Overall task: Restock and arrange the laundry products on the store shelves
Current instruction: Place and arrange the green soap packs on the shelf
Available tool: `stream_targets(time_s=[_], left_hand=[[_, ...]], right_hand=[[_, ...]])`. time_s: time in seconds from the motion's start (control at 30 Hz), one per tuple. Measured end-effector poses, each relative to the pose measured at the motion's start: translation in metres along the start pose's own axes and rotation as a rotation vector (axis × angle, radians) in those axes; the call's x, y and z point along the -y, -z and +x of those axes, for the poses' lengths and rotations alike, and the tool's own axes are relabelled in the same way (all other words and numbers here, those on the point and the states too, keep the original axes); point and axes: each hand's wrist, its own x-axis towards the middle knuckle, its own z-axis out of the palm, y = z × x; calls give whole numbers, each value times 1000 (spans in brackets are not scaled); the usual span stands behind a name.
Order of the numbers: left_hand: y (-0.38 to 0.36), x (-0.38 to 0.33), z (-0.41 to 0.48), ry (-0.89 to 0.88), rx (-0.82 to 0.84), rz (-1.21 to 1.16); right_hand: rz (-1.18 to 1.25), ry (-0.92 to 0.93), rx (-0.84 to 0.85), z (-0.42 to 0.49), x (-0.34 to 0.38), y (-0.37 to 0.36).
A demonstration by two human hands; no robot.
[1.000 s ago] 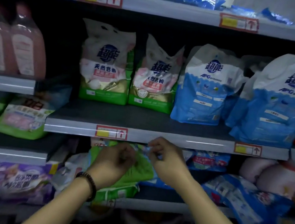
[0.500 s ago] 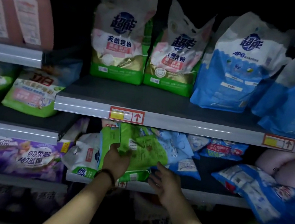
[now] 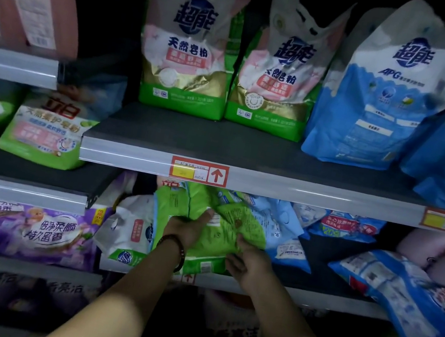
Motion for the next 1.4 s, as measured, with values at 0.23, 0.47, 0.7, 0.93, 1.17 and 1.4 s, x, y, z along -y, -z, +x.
stream_targets(time_s=[0.23,0.47,0.7,0.93,1.17,1.4], left_hand=[[7,25,-16,33,387,-378],[17,56,-57,39,207,-689],[64,63,-109,-172,90,-823],[141,79,-144,-250,15,-852],[238,97,-169,-328,-111,-874],[328,117,-174,-335,-353,-867]], right_hand=[[-1,-30,8,-21,-3,22],[-41,37,134,-60,-32,34],[99,-4,355,-101,-58,9],[217,-30,531,-147,-96,-45],[113,-90,601,-195,-102,-108],[-135,-1,621,-212,-126,-187]])
